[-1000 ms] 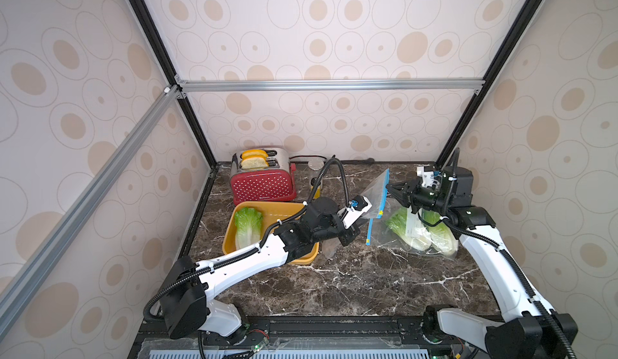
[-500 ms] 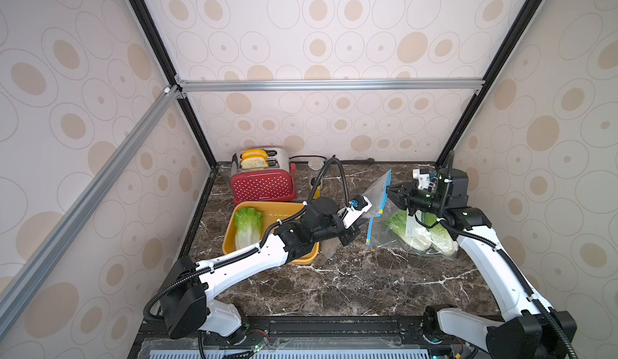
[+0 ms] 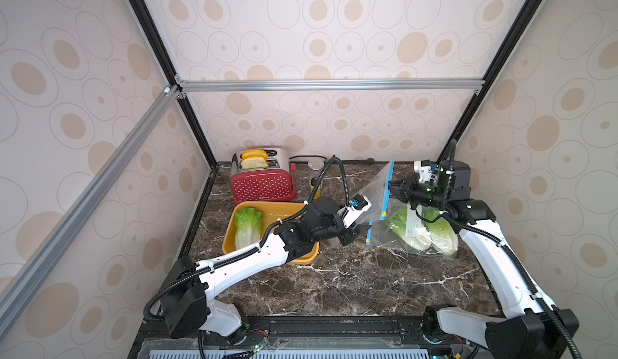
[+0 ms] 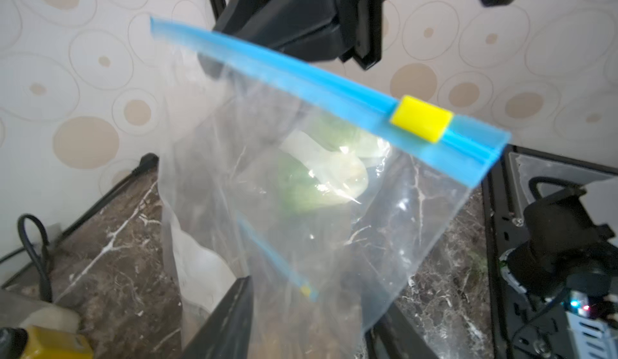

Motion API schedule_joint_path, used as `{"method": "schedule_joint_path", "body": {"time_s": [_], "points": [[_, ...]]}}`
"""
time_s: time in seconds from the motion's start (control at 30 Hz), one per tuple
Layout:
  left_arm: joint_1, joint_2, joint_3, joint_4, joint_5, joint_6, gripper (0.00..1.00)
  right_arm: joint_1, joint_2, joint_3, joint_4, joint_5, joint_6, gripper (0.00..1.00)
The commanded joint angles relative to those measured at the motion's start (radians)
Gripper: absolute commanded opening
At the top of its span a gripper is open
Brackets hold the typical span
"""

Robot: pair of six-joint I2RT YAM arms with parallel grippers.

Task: Put the chinese cabbages into a zipper bag and zip it
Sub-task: Open the zipper of the food storage bag.

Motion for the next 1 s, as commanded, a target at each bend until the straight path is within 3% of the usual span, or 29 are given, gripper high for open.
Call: {"method": "schedule_joint_path", "body": {"time_s": [0.0,0.13,0.37,0.43,0.67,0.97], "points": [[-0.006,-0.084,0.034,-0.086,-0.101,-0.033,0.73,0.005,0.024,0.127,-0.171,0.092,-0.181,0.00],[0.014,-0.191,0.069,-0.208,-0.227,-0.144,0.80,0.045,0.120,0.314,-0.355,0.140,-0.349,0.00],[0.160,-0.250,0.209,-0.467,-0.324,-0.506,0.81,0.235,0.317,0.618,-0.587,0.260,-0.594,0.00],[0.184,-0.236,0.253,-0.508,-0.303,-0.579,0.81,0.274,0.365,0.677,-0.664,0.277,-0.646,0.00],[0.197,-0.115,0.334,-0.471,-0.215,-0.804,0.74,0.358,0.374,0.661,-0.677,0.313,-0.676,0.00],[0.194,0.050,0.422,-0.389,-0.104,-0.882,0.67,0.434,0.390,0.632,-0.633,0.316,-0.640,0.00]]}}
